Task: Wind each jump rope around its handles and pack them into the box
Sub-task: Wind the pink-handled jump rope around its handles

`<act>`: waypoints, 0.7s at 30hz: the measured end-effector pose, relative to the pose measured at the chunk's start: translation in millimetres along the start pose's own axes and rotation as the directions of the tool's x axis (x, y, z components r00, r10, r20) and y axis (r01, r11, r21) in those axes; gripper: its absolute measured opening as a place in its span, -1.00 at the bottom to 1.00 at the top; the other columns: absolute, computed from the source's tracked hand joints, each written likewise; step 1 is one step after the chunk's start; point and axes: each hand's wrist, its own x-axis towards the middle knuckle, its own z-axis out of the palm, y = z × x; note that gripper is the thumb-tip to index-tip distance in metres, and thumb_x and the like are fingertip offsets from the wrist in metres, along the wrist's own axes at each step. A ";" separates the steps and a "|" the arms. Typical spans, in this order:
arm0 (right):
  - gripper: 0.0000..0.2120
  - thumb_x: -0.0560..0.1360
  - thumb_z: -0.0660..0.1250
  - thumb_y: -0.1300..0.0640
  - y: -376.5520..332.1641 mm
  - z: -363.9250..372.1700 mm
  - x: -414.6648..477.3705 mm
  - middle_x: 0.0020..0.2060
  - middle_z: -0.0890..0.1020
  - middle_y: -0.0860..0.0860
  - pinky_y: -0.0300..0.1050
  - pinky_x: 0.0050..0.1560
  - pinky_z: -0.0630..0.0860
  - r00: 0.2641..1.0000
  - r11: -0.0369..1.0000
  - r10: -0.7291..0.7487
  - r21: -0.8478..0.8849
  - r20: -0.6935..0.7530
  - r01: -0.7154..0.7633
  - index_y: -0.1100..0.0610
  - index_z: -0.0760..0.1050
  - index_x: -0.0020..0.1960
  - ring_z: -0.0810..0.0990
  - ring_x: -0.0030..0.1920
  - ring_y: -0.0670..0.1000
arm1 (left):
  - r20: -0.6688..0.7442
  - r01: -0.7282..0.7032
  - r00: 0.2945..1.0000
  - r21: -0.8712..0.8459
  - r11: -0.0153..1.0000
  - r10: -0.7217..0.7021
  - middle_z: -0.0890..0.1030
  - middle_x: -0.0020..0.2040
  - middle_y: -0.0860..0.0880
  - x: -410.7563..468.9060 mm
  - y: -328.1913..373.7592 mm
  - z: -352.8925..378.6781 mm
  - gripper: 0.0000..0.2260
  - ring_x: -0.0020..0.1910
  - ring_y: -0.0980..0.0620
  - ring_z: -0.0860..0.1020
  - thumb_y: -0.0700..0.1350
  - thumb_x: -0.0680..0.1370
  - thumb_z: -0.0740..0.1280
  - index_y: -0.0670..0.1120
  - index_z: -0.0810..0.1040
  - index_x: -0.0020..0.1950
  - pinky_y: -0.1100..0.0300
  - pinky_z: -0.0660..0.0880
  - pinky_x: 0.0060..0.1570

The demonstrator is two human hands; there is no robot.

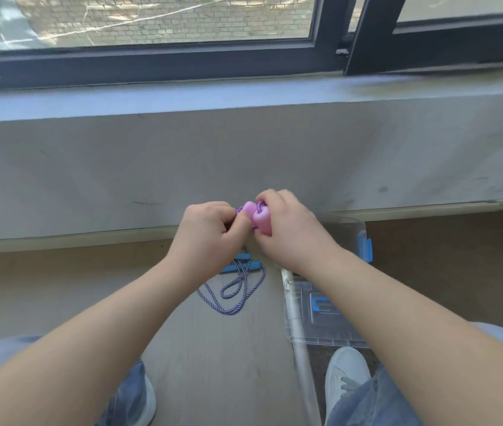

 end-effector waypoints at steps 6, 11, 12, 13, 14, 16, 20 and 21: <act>-0.62 0.32 0.44 -0.13 17.1 0.4 1.9 -0.01 0.65 0.03 0.12 -0.06 0.68 0.964 0.899 0.196 0.359 0.180 -0.250 -0.13 0.47 0.10 0.70 -0.04 0.08 | 0.092 0.310 0.950 -0.168 0.936 -0.299 0.42 -0.35 0.08 3.5 -4.2 16.1 -0.68 -0.37 0.16 0.38 0.06 0.58 0.29 0.01 0.41 -0.35 0.22 0.31 -0.29; -0.50 0.34 0.47 0.09 42.0 -0.5 2.8 0.03 0.64 -0.05 0.08 0.07 0.65 0.922 0.803 0.276 0.463 0.270 -0.376 -0.04 0.44 0.24 0.71 -0.03 0.02 | 0.252 0.525 0.851 -0.414 0.744 -0.461 0.61 -0.05 0.02 14.3 -6.9 33.6 -0.90 -0.05 -0.05 0.65 0.03 0.55 0.35 0.04 0.50 -0.01 -0.05 0.64 -0.05; -0.52 0.36 0.48 0.10 48.4 -1.1 5.1 0.03 0.64 -0.06 0.06 0.10 0.63 0.911 0.776 0.309 0.481 0.272 -0.407 -0.03 0.43 0.25 0.70 0.00 0.03 | 0.287 0.546 0.838 -0.445 0.710 -0.464 0.61 0.01 0.00 17.2 -5.6 38.1 -0.90 -0.01 -0.02 0.65 0.00 0.57 0.35 0.03 0.50 0.04 -0.05 0.65 -0.04; -0.56 0.39 0.48 0.09 54.8 -1.3 7.6 0.01 0.65 -0.03 0.05 0.08 0.62 0.894 0.733 0.352 0.513 0.278 -0.448 0.00 0.43 0.23 0.70 0.00 0.09 | 0.311 0.565 0.825 -0.466 0.681 -0.472 0.60 0.05 -0.02 19.7 -5.2 43.5 -0.89 0.01 0.02 0.64 -0.01 0.58 0.33 0.03 0.50 0.08 -0.05 0.65 -0.03; -0.62 0.43 0.46 0.07 60.9 -0.6 10.2 -0.04 0.67 0.03 0.08 -0.01 0.61 0.872 0.670 0.390 0.559 0.295 -0.489 0.05 0.43 0.19 0.72 -0.03 0.20 | 0.325 0.587 0.809 -0.474 0.656 -0.489 0.59 0.07 -0.03 21.9 -5.0 49.8 -0.88 0.02 0.04 0.64 -0.03 0.59 0.32 0.02 0.50 0.11 -0.05 0.65 -0.02; -0.73 0.50 0.38 0.06 73.1 3.7 15.3 -0.30 0.63 0.21 0.14 -0.35 0.45 0.822 0.533 0.447 0.633 0.352 -0.561 0.20 0.39 0.04 0.69 -0.24 0.43 | 0.349 0.647 0.762 -0.447 0.618 -0.545 0.59 0.03 -0.03 24.6 -8.9 64.6 -0.87 0.02 0.02 0.63 -0.05 0.59 0.30 0.01 0.50 0.13 -0.04 0.65 0.00; -0.89 0.56 0.25 0.11 104.2 24.5 26.2 -0.44 0.43 0.18 -0.07 -0.44 0.19 0.721 0.332 0.578 0.696 0.382 -0.636 0.11 0.35 -0.09 0.54 -0.60 0.34 | 0.459 0.759 0.651 -0.388 0.523 -0.604 0.57 0.04 -0.01 23.6 -22.8 104.8 -0.89 -0.01 0.02 0.62 -0.06 0.59 0.32 0.01 0.53 0.11 -0.04 0.65 -0.01; -0.91 0.57 0.24 0.12 112.4 30.7 29.7 -0.41 0.46 0.13 -0.07 -0.39 0.27 0.692 0.276 0.619 0.723 0.371 -0.634 0.08 0.35 -0.09 0.53 -0.63 0.28 | 0.485 0.772 0.635 -0.369 0.518 -0.601 0.57 0.06 -0.01 22.9 -26.5 115.9 -0.87 -0.01 0.03 0.61 -0.05 0.58 0.33 0.02 0.53 0.12 0.00 0.66 -0.04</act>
